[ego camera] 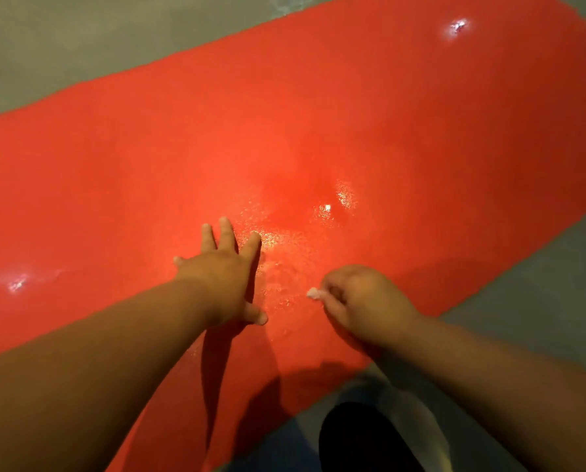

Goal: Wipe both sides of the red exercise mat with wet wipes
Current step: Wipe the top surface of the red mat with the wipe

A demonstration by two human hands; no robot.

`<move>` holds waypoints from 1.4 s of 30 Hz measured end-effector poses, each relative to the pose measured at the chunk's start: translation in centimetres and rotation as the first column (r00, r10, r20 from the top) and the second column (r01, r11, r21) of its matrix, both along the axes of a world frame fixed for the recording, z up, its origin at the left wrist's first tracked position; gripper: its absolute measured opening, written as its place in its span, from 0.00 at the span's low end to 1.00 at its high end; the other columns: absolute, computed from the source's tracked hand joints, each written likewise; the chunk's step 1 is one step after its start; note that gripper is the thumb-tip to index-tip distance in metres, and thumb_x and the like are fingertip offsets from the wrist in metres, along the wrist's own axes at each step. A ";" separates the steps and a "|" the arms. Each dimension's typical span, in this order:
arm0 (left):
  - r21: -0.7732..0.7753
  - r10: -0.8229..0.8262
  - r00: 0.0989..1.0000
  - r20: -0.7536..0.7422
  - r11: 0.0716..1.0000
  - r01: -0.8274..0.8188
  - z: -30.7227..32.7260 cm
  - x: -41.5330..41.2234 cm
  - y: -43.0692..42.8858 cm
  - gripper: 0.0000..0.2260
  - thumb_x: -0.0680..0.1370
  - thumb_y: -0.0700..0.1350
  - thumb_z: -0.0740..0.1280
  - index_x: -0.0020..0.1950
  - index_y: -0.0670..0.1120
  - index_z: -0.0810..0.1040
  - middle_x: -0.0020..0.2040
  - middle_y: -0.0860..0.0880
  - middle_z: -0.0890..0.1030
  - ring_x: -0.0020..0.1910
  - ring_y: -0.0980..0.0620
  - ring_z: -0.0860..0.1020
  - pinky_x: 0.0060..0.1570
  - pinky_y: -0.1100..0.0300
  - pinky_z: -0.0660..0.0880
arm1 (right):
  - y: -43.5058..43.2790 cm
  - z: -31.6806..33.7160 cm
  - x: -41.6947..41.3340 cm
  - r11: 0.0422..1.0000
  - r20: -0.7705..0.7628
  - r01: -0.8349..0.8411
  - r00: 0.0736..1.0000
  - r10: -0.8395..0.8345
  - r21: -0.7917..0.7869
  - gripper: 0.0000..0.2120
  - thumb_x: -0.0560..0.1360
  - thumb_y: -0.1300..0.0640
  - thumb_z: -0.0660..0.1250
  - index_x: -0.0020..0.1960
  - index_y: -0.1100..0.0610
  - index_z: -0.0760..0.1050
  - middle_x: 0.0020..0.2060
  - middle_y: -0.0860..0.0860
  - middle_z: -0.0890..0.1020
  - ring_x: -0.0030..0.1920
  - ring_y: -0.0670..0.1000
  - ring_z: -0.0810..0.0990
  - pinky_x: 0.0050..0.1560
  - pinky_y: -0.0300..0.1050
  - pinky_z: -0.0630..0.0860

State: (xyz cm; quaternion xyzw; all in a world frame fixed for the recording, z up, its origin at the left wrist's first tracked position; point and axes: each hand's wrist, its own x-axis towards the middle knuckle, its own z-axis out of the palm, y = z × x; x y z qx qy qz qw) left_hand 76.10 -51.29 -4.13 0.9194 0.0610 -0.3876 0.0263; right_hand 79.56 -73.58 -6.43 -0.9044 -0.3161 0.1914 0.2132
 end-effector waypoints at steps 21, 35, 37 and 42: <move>0.052 0.142 0.990 0.001 0.988 -0.142 0.2 0.0 3.0 0.59 0.64 0.65 0.74 0.77 0.49 0.34 0.77 0.45 0.34 0.76 0.35 0.42 0.66 0.34 0.62 | -6.2 0.4 11.2 0.792 0.259 0.593 0.795 -0.549 -0.144 0.15 0.78 0.45 0.62 0.43 0.57 0.75 0.42 0.61 0.81 0.46 0.62 0.80 0.41 0.49 0.72; 0.087 0.072 0.997 -0.011 0.994 -0.071 1.1 0.7 3.7 0.53 0.66 0.67 0.72 0.79 0.49 0.43 0.78 0.45 0.47 0.75 0.38 0.55 0.62 0.45 0.69 | 2.8 -0.3 8.0 0.974 0.152 0.195 0.973 -0.176 -0.119 0.15 0.79 0.43 0.59 0.48 0.55 0.74 0.44 0.56 0.81 0.47 0.59 0.78 0.41 0.47 0.69; 0.103 0.038 0.993 0.114 0.994 -0.049 1.7 1.1 4.5 0.42 0.67 0.66 0.71 0.75 0.52 0.59 0.71 0.49 0.64 0.68 0.44 0.68 0.54 0.50 0.74 | 0.5 0.1 11.6 0.877 0.233 0.464 0.873 -0.429 -0.125 0.14 0.79 0.46 0.61 0.47 0.57 0.74 0.42 0.59 0.81 0.46 0.61 0.79 0.38 0.46 0.67; -0.017 0.213 0.963 0.167 0.977 -0.213 0.2 1.6 6.3 0.50 0.64 0.65 0.74 0.78 0.55 0.50 0.76 0.45 0.52 0.75 0.37 0.52 0.68 0.41 0.64 | 5.3 -0.5 6.4 0.950 0.180 0.297 0.944 -0.276 -0.099 0.08 0.79 0.53 0.59 0.49 0.55 0.75 0.46 0.57 0.81 0.48 0.59 0.78 0.42 0.45 0.68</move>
